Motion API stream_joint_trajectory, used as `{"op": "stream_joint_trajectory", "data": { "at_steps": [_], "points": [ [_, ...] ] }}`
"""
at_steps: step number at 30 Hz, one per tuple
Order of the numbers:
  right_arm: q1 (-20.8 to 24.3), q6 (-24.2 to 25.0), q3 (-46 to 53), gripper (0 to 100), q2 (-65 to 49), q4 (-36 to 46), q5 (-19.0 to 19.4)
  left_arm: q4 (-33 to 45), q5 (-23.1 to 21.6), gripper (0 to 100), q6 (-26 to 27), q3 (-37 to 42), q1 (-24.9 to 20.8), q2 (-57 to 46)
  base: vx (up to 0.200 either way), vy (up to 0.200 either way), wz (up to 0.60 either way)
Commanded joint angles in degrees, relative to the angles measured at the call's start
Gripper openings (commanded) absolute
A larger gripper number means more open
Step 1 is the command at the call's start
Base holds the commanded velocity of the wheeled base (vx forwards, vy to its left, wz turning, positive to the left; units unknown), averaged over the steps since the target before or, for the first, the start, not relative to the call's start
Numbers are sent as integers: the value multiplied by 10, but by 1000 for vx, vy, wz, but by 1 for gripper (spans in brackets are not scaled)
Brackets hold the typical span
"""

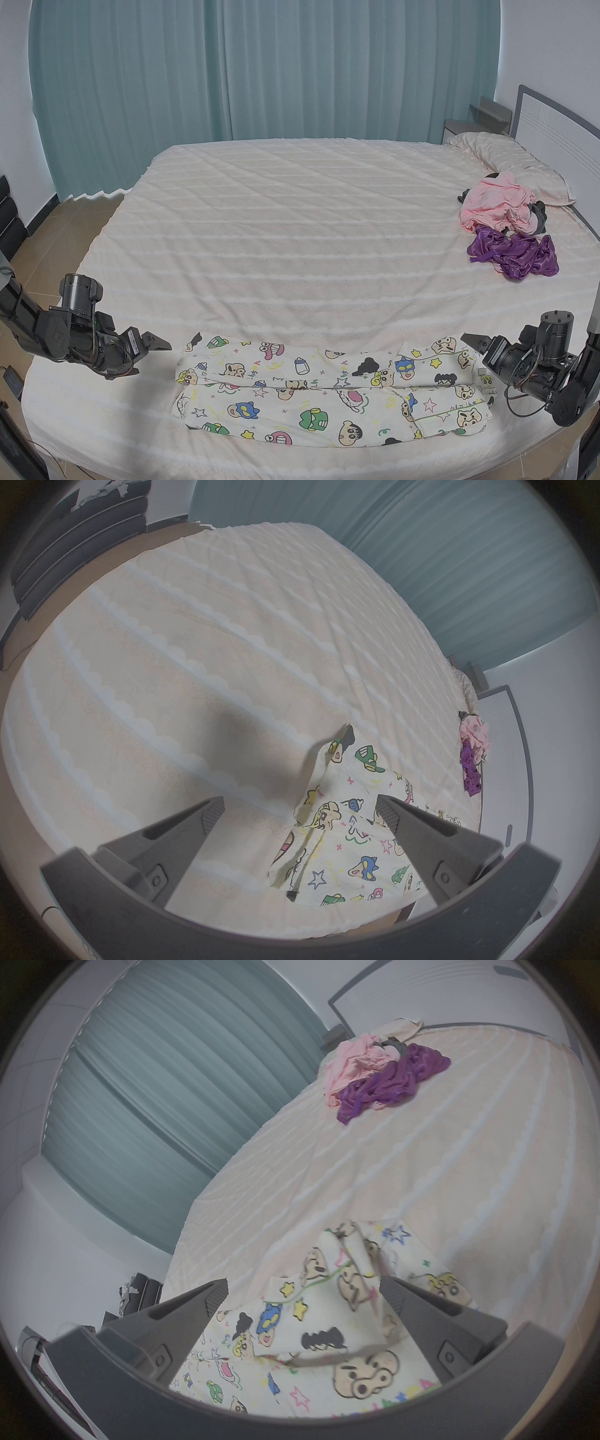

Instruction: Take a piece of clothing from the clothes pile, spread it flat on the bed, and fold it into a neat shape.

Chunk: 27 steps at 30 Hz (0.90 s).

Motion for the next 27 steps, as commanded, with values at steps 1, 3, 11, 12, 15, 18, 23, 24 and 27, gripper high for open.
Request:
{"op": "stream_joint_trajectory", "data": {
  "at_steps": [1, 3, 11, 12, 15, 18, 23, 24, 27],
  "points": [
    [40, -5, -37, 100, -16, 19, -24, -1, -1, 100, -2, 9, 3, -11, 0, 0, 0],
    [50, -8, -62, 100, -29, 41, -39, -1, -2, 100, -1, 13, 3, -12, 0, 0, 0],
    [120, -8, -113, 100, -66, 169, -43, -6, 0, 100, -2, 25, 2, -12, 0, 0, 0],
    [124, -8, -115, 100, -61, 174, -42, -6, 0, 100, -2, 25, 2, -11, 0, 0, 0],
    [123, -9, -126, 100, -23, 177, -39, -6, 0, 100, -2, 25, 2, -9, 0, 0, 0],
    [116, -13, -128, 100, 13, 175, -38, -6, -1, 100, -2, 26, 2, -11, 0, 0, 0],
    [104, -24, -135, 100, 79, 173, -34, -4, -2, 100, -2, 28, 2, -14, 0, 0, 0],
    [103, -26, -136, 100, 84, 173, -34, -4, -2, 100, -2, 28, 2, -14, 0, 0, 0],
    [96, -41, -135, 100, 113, 172, -34, -5, -2, 100, -1, 35, 2, -13, 0, 0, 0]
  ]
}}
